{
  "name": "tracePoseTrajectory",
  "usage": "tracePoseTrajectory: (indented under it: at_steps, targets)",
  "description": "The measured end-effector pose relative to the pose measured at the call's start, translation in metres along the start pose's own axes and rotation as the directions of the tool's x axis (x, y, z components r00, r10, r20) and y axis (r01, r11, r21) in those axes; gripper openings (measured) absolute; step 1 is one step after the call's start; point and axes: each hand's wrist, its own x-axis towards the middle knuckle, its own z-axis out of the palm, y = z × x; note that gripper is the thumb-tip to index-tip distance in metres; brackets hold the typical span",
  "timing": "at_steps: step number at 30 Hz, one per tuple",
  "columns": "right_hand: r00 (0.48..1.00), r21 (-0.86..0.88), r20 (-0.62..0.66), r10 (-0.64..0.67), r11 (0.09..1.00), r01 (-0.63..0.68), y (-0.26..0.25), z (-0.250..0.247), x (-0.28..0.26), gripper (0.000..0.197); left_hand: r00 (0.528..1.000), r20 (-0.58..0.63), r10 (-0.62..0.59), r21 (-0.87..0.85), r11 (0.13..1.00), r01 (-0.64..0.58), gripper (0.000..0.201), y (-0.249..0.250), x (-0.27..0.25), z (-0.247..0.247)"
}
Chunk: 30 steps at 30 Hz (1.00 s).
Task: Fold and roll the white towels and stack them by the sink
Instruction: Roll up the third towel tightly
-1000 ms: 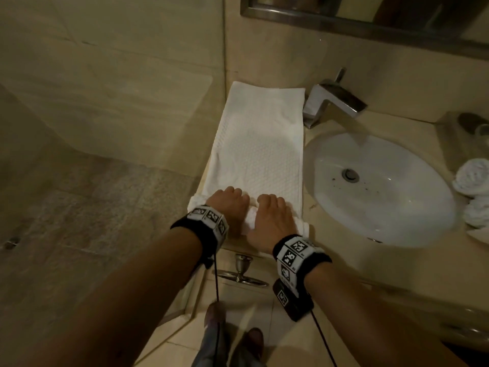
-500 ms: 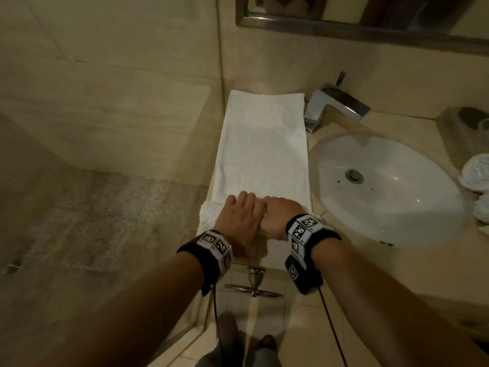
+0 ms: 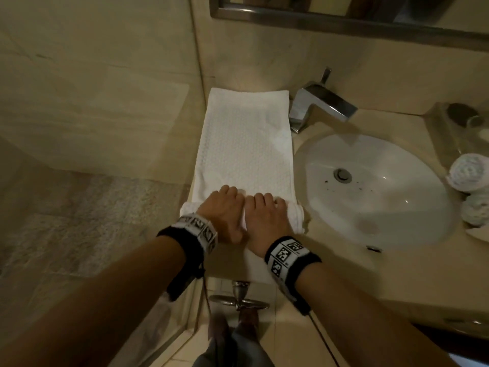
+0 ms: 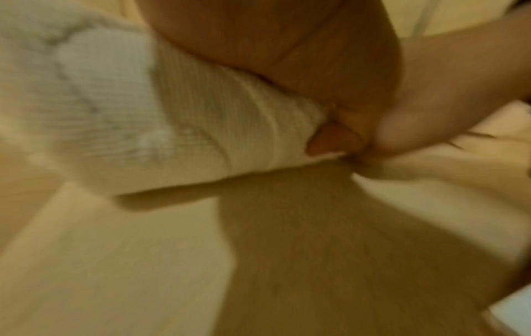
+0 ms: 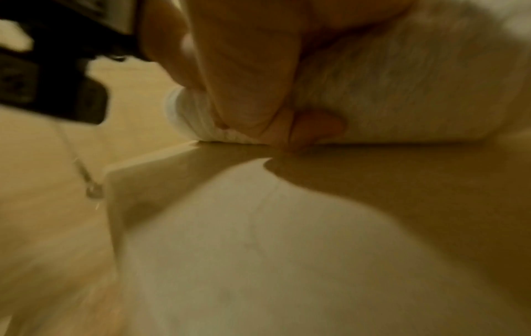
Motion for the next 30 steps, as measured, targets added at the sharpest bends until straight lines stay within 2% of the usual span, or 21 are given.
tracePoseTrajectory:
  at_steps: [3,5,7,9,10,12,15,18,19,22,25,28,30]
  targets:
    - [0.998,0.063,0.007,0.070,0.996,-0.070,0.001,-0.001,0.014,0.059,0.992,-0.105,0.070,0.211,0.976,-0.046,0.074,-0.003,-0.020,0.011]
    - [0.996,0.095,0.042,0.074,0.992,-0.077,0.005,-0.005,0.023,0.057,0.989,-0.128,0.072,0.257,0.966,-0.037,0.069,-0.005,-0.023,0.017]
    - [0.991,0.131,0.119,0.069,0.988,-0.085,0.010,-0.009,0.032,0.058,0.992,-0.123,0.000,0.227,0.974,0.028,0.056,-0.002,-0.015,0.011]
    - [0.982,0.157,0.175,0.073,0.982,-0.101,0.013,-0.013,0.038,0.060,0.991,-0.085,-0.103,0.136,0.984,0.114,0.054,0.001,0.001,-0.001]
    - [0.980,0.157,0.183,0.073,0.982,-0.102,0.014,-0.015,0.037,0.061,0.991,-0.065,-0.116,0.101,0.987,0.122,0.056,0.001,0.010,-0.004]
    - [0.988,0.109,0.148,0.040,0.992,-0.057,0.013,-0.016,0.029,0.066,0.996,-0.001,-0.092,0.058,0.994,0.092,0.056,-0.003,0.026,-0.008]
    - [0.996,-0.037,0.064,-0.056,0.998,0.058,0.009,-0.012,0.018,0.076,0.987,0.140,-0.072,-0.035,0.996,0.078,0.047,-0.015,0.041,-0.017]
    - [0.998,0.004,0.056,-0.036,0.999,0.036,0.015,-0.012,0.031,0.067,0.969,0.230,-0.084,-0.104,0.988,0.110,0.047,-0.016,0.046,-0.026]
    - [0.996,0.043,0.082,-0.026,0.999,0.022,0.018,-0.013,0.040,0.064,0.975,0.204,-0.091,-0.111,0.987,0.115,0.046,-0.014,0.044,-0.026]
    - [0.988,0.142,0.150,-0.026,0.990,0.005,0.025,-0.021,0.063,0.048,0.997,-0.035,-0.072,0.048,0.996,0.073,0.053,-0.015,0.032,-0.022]
    - [0.973,0.216,0.229,-0.018,0.976,-0.033,0.031,-0.028,0.076,0.022,0.994,-0.110,0.015,0.255,0.967,0.014,0.061,-0.012,0.022,-0.020]
    - [0.969,0.260,0.249,-0.007,0.964,-0.060,0.033,-0.031,0.081,0.020,0.982,-0.157,-0.107,0.168,0.977,0.133,0.056,-0.006,0.027,-0.015]
    - [0.990,0.253,0.140,-0.015,0.967,-0.021,0.032,-0.029,0.072,0.037,0.968,-0.185,-0.170,0.080,0.979,0.188,0.048,-0.005,0.038,-0.015]
